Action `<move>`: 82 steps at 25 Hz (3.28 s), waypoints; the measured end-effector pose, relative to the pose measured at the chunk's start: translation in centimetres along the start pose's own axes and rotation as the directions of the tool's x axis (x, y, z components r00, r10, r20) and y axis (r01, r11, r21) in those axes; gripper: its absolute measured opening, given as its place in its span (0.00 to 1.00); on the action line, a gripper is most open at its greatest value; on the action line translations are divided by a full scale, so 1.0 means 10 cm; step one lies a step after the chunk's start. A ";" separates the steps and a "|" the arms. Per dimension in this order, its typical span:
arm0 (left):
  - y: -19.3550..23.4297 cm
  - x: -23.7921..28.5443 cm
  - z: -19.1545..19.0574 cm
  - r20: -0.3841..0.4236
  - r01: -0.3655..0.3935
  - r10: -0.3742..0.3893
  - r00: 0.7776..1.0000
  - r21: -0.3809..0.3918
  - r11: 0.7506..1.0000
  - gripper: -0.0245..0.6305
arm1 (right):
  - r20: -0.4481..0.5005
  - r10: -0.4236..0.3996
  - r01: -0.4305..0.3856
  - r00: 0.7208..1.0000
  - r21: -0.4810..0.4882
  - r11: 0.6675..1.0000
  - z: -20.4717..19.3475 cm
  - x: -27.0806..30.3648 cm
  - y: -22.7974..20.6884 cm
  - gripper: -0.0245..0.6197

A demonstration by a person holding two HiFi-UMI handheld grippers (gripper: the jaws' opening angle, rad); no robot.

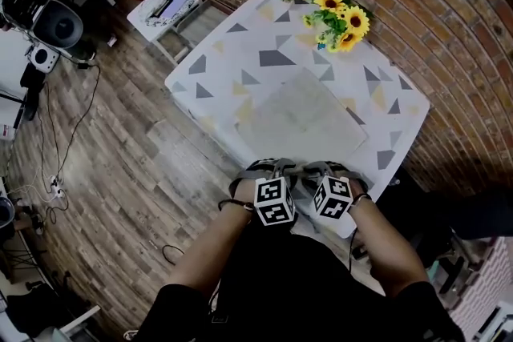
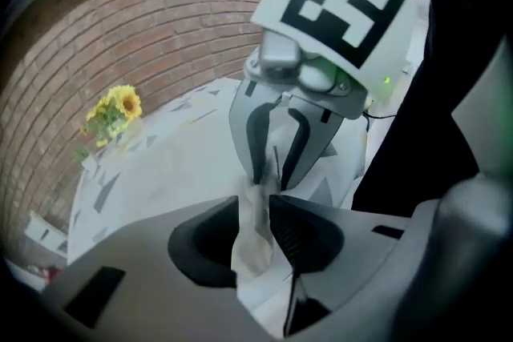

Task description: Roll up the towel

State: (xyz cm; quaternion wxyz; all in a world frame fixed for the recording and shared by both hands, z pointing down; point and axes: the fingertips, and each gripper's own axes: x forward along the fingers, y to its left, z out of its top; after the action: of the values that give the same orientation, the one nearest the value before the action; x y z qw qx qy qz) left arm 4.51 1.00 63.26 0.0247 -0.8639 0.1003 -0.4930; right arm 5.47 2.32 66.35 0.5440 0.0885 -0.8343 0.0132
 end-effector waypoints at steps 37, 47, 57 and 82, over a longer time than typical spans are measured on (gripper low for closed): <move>0.05 0.16 -0.08 -0.063 0.032 -0.029 0.998 0.033 0.999 0.23 | 0.096 0.070 -0.101 0.993 0.363 0.926 0.12 -0.10 -0.52 0.13; 0.26 0.15 -0.13 -0.008 0.107 -0.109 0.994 -0.123 0.987 0.22 | 0.015 -0.054 0.053 0.998 0.071 0.996 0.04 -0.17 -0.37 0.25; 0.60 -0.04 -0.11 0.001 -0.002 0.002 1.000 -0.089 0.996 0.28 | -0.023 -0.125 0.127 0.992 0.117 0.985 0.11 -0.08 -0.82 0.20; 0.20 0.07 0.01 -0.106 0.239 -0.241 0.965 -0.030 0.970 0.13 | 0.002 -0.089 0.089 0.996 0.057 0.994 -0.10 -0.17 -0.46 0.27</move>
State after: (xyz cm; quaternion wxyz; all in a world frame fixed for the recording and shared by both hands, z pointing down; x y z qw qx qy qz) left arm 4.61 -1.10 63.50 -0.0480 -0.8418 0.0002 -0.5377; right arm 7.76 -1.84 64.86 0.5395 0.1413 -0.8299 0.0124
